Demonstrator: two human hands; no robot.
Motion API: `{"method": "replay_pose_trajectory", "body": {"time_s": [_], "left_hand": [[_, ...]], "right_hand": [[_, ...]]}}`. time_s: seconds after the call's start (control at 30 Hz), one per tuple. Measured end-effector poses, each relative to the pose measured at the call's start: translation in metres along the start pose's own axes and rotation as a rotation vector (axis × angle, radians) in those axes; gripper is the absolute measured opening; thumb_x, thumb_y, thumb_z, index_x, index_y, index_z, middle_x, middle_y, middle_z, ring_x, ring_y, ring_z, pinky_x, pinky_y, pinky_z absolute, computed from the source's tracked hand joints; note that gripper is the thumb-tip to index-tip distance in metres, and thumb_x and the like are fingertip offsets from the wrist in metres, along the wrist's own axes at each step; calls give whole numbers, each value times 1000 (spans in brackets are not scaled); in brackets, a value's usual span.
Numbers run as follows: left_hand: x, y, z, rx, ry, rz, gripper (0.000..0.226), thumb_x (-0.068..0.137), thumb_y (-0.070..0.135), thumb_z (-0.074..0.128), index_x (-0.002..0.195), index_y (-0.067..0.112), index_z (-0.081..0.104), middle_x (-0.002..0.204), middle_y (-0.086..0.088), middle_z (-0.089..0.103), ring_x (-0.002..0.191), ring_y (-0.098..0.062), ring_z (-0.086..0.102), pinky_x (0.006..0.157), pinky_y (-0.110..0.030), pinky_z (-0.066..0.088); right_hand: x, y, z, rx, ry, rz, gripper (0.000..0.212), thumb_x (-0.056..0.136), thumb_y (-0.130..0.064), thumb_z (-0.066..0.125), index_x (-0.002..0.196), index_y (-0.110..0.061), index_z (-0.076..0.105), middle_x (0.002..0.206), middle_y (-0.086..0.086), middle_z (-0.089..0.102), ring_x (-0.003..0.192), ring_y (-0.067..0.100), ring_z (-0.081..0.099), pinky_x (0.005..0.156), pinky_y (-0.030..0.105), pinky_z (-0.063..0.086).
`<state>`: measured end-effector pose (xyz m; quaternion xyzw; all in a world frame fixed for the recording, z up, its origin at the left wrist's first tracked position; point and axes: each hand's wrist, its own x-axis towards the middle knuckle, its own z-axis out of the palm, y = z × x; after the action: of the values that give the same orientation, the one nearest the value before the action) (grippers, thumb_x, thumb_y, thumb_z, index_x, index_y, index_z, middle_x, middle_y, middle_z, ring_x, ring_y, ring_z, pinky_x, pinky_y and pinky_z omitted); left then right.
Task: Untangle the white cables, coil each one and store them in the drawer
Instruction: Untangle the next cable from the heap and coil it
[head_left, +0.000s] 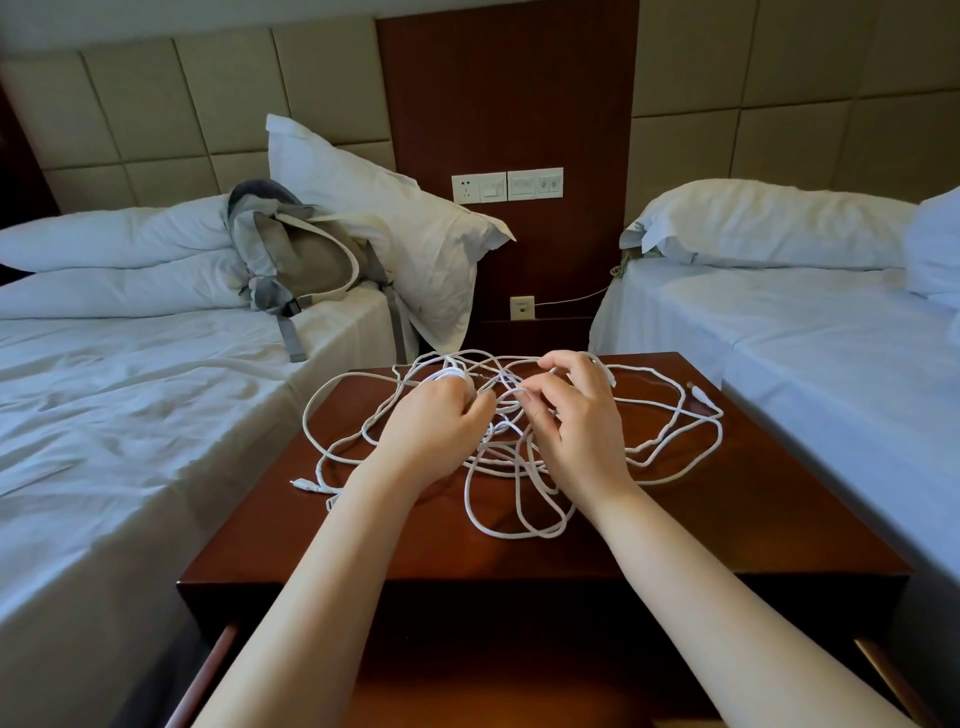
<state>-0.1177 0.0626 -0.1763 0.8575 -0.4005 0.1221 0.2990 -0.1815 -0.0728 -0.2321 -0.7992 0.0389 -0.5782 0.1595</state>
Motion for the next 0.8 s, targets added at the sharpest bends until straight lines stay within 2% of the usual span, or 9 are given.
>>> {"method": "replay_pose_trajectory", "body": {"time_s": [0.07, 0.13, 0.23, 0.33, 0.47, 0.57, 0.63, 0.73, 0.8], "left_hand": [[0, -1, 0, 25, -25, 47, 27, 87, 21, 52, 64, 14, 39, 68, 3, 42, 66, -13, 41, 57, -27, 31], [1, -4, 1, 68, -20, 53, 6, 84, 15, 54, 80, 14, 50, 76, 5, 45, 76, -13, 43, 62, -24, 31], [2, -2, 2, 124, 80, 42, 14, 92, 10, 47, 101, 5, 56, 93, -4, 56, 83, -15, 49, 66, -17, 31], [0, 1, -2, 137, 255, 57, 14, 95, 10, 44, 91, 1, 54, 90, -13, 58, 80, -23, 53, 64, -25, 33], [-1, -1, -6, 70, 377, 24, 21, 97, 14, 43, 90, -2, 55, 83, -10, 55, 73, -18, 44, 61, -26, 29], [1, -2, -6, 14, 379, -38, 18, 96, 14, 43, 93, 0, 54, 84, -3, 48, 75, -15, 42, 60, -22, 27], [2, -3, -6, -48, 390, -69, 14, 95, 12, 44, 84, 5, 47, 81, 0, 45, 75, -14, 39, 58, -20, 22], [4, -4, -5, -138, 457, -75, 34, 93, 5, 44, 62, 10, 31, 68, 4, 35, 69, -13, 33, 59, -21, 20], [4, -3, -6, -192, 521, -86, 40, 93, 3, 44, 59, 16, 26, 69, 7, 33, 70, -12, 32, 63, -18, 21]], "right_hand": [[-1, 0, 0, -15, 11, 14, 10, 87, -13, 64, 89, -6, 70, 103, 9, 60, 97, 10, 45, 77, 20, 38], [0, -1, -1, -37, 27, 9, 8, 86, -11, 65, 89, -5, 70, 103, 10, 60, 98, 9, 44, 77, 18, 36], [0, -2, -1, -20, 20, 12, 17, 89, -20, 61, 89, -6, 69, 103, 9, 60, 98, 9, 44, 78, 12, 33], [0, -3, -1, 17, -71, 51, 19, 85, -26, 63, 90, -9, 69, 106, 7, 59, 102, 10, 46, 79, 14, 33], [-2, -4, 1, 57, -241, 122, 14, 78, -16, 72, 90, -12, 68, 112, 5, 58, 110, 19, 51, 83, 25, 40], [-1, -4, -1, 59, -423, 163, 28, 76, -22, 74, 102, -17, 67, 125, 1, 52, 117, 17, 47, 84, 34, 49], [1, -3, -4, 46, -570, 216, 41, 77, -26, 73, 115, -23, 61, 135, -2, 44, 124, 15, 42, 91, 37, 48], [4, -4, -6, -14, -659, 238, 53, 80, -23, 68, 130, -30, 51, 143, -6, 37, 129, 15, 37, 100, 36, 42], [4, -1, -8, -43, -680, 265, 59, 83, -19, 62, 137, -33, 44, 144, -6, 36, 125, 16, 41, 99, 36, 43]]}}
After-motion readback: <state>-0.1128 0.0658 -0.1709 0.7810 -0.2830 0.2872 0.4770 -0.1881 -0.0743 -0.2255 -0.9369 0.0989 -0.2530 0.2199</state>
